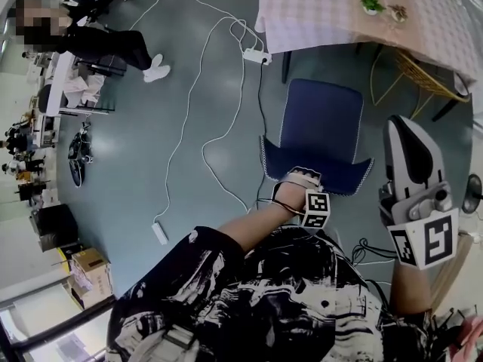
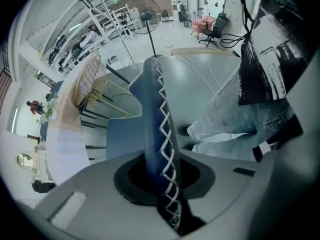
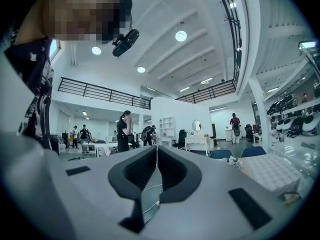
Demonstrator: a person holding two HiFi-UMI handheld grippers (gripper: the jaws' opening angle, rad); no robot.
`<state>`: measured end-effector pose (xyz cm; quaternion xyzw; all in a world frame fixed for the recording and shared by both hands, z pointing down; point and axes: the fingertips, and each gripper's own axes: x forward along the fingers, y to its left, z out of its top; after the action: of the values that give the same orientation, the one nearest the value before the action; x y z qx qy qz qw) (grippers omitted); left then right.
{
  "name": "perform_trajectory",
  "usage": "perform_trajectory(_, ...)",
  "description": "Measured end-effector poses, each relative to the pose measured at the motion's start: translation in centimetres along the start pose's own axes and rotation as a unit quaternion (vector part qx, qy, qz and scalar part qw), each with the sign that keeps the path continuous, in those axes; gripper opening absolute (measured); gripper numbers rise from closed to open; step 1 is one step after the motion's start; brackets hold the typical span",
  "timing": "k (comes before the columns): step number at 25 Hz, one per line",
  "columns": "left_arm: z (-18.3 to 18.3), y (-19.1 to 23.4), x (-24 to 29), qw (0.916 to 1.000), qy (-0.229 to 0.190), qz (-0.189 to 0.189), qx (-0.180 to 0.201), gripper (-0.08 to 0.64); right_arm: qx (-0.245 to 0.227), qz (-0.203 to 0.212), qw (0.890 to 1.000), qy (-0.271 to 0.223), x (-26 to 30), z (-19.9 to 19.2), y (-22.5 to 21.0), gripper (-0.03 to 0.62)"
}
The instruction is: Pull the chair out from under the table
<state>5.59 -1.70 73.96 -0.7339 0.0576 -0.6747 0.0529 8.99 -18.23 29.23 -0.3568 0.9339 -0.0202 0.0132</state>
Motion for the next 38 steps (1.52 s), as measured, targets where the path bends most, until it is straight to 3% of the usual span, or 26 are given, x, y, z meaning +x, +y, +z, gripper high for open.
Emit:
perform_trajectory(12,0.4,-2.8,0.1,0.9991,-0.011,-0.025,-0.032,0.065,0.005,0.024,1.0,0.008,1.5,-1.3,1.1,0.011)
perform_trajectory(19,0.5,-2.5,-1.1,0.9971,-0.036,-0.052,-0.043,0.147,0.007,0.021,1.0,0.01,0.5,-1.1,0.6,0.011)
perform_trajectory(23,-1.5,-3.0,-4.3,0.9914,-0.041,-0.098,-0.076,0.155,0.007,0.014,1.0,0.009,0.1,-0.7,0.5,0.011)
perform_trajectory(26,-3.4,-2.5,-7.9,0.9823,-0.052,-0.137,-0.117,0.139,0.004,0.005,1.0,0.005,-0.2,0.1,0.0,0.011)
perform_trajectory(29,-5.1,1.2,-12.3,0.9689,-0.098,-0.128,-0.187,0.077,-0.003,-0.004,1.0,-0.006,-0.4,1.3,-0.2,0.011)
perform_trajectory(31,-5.8,6.1,-16.2,0.9548,-0.157,-0.078,-0.24,0.074,-0.013,-0.008,1.0,-0.016,-0.3,2.4,0.0,0.011)
perform_trajectory(33,-6.1,11.8,-21.4,0.9273,-0.238,-0.011,-0.289,0.074,-0.023,-0.012,0.999,-0.024,-0.2,3.7,0.2,0.011)
perform_trajectory(34,-6.1,14.5,-24.5,0.9057,-0.288,0.023,-0.31,0.07,-0.028,-0.013,0.999,-0.027,-0.2,4.3,0.4,0.011)
perform_trajectory(35,-6.0,17.1,-27.9,0.8786,-0.342,0.056,-0.328,0.066,-0.032,-0.014,0.999,-0.029,-0.1,4.8,0.7,0.011)
perform_trajectory(38,-6.4,22.9,-37.8,0.7869,-0.484,0.143,-0.355,0.043,-0.04,-0.017,0.999,-0.034,0.7,6.1,1.3,0.011)
